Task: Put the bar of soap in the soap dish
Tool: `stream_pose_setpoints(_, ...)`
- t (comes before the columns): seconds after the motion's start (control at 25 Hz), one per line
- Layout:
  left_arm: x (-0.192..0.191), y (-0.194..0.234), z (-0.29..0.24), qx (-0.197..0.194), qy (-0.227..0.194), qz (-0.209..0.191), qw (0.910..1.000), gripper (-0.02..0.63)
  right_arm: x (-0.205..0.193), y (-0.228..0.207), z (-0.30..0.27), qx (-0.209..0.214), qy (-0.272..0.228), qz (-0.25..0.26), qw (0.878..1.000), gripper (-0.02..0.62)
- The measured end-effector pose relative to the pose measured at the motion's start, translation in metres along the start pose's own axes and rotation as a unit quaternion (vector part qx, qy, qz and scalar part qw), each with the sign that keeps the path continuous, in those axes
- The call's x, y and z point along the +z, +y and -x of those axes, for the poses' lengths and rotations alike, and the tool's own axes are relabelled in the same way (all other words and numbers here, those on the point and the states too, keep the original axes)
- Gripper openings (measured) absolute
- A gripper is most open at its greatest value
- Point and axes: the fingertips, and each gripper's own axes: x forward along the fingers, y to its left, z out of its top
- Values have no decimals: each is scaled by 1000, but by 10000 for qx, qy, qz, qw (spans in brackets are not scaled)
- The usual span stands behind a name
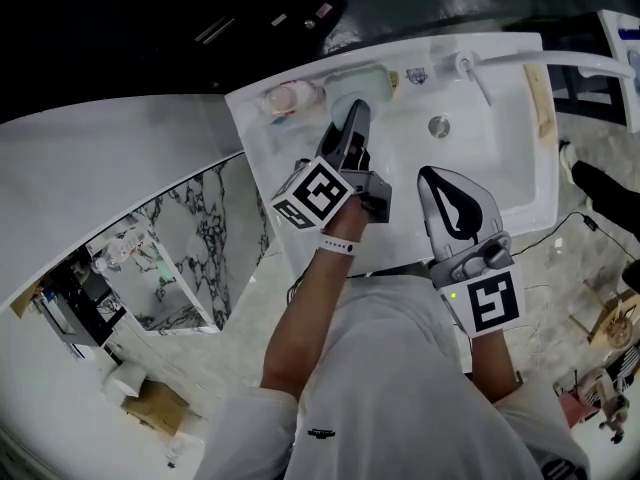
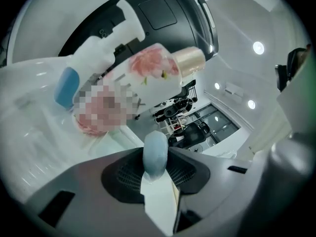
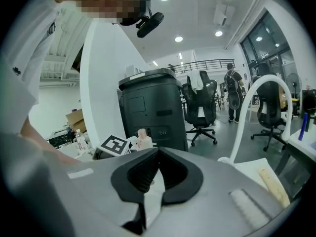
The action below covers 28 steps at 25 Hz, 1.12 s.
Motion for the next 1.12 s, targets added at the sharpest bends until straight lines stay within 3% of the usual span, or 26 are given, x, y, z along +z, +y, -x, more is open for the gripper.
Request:
stream_pose_setpoints(0.6,-10,31,-46,527,348,-223,9978,126,-19,-21,-5,-189,135,-190,9995,-2)
stream_pose_setpoints(0.88,2,28,-38,579,201,-426,9972,149,-21,-13,-4,-103,129,-255,9995,-2)
stream_pose_setpoints(1.0,6,33,-31,751,170,-480,9959,149,-25,-6,-1,70,175,-208,9996,-2)
stream_pose_setpoints(1.12,8,41,-23,995,148,-446,9939,153,-17,-7,-4,-68,49,-262,9996,-2)
